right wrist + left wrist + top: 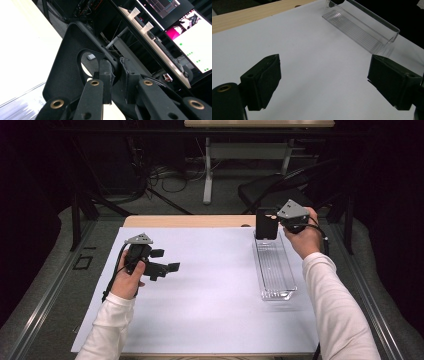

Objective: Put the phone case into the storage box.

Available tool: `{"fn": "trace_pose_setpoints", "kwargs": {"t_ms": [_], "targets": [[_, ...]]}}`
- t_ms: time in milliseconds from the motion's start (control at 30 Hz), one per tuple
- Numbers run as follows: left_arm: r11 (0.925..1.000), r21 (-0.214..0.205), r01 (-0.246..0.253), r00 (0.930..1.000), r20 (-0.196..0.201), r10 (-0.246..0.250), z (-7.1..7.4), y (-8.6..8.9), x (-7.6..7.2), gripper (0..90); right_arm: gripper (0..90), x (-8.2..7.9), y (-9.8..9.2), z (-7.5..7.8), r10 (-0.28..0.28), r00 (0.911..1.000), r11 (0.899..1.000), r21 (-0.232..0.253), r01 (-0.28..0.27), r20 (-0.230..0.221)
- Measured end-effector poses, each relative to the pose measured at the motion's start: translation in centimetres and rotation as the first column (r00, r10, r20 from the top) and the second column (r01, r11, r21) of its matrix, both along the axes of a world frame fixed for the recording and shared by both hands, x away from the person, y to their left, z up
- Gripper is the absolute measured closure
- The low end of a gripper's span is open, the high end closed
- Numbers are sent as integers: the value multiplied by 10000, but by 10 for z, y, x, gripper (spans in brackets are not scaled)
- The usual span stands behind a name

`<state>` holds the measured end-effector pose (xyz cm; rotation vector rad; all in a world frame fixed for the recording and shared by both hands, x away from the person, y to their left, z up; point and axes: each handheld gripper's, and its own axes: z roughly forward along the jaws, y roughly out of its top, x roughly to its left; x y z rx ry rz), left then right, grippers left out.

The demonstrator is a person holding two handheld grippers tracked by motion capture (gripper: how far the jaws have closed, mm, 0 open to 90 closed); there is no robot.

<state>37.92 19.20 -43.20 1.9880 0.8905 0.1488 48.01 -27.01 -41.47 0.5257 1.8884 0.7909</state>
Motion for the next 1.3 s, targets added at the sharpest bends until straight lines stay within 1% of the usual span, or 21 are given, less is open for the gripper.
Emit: {"fn": "trace_pose_setpoints", "kwargs": {"t_ms": [133, 200, 367, 567, 667, 800, 967, 1100, 1233, 1300], "targets": [[10000, 1, -25, 10000, -16, 25, 0, 0, -1, 118, 807, 2, 1, -5, 9, 9999, 9999, -114, -8, 113], [10000, 21, -29, 10000, -12, 29, 0, 0, -1, 118, 807, 4, 1, -7, 19, 10000, 9999, -154, -19, 10], [10000, 55, -17, 10000, -64, 18, -1, -1, -1, 119, 807, 7, 1, -15, -19, 9999, 10000, -65, 18, -132], [10000, 97, -19, 10000, -22, 19, -1, -1, 0, 119, 806, 11, -7, -27, -105, 9991, 9999, 76, 108, -404], [10000, 83, -27, 10000, -30, 27, -1, -1, 0, 119, 806, 11, -11, -28, -148, 9988, 9997, 172, 156, -475], [10000, 60, -56, 10000, -76, 56, -1, -1, 0, 118, 806, 12, -12, -27, -87, 9989, 9993, 355, 103, -459], [10000, 71, -60, 10000, -38, 61, -1, -1, 0, 118, 806, 13, -10, -30, -7, 9982, 9998, 196, 19, -598], [10000, 63, -62, 10000, -40, 62, -1, -1, -1, 118, 806, 14, -9, -31, 10, 9985, 9998, 203, 1, -544], [9999, 92, -69, 10000, -34, 69, -1, -1, 0, 118, 806, 15, -7, -33, 56, 9985, 10000, 4, -55, -536], [9999, 121, -32, 10000, -39, 33, -2, -1, 0, 118, 806, 15, -8, -33, 58, 9986, 10000, 32, -57, -524]]}}
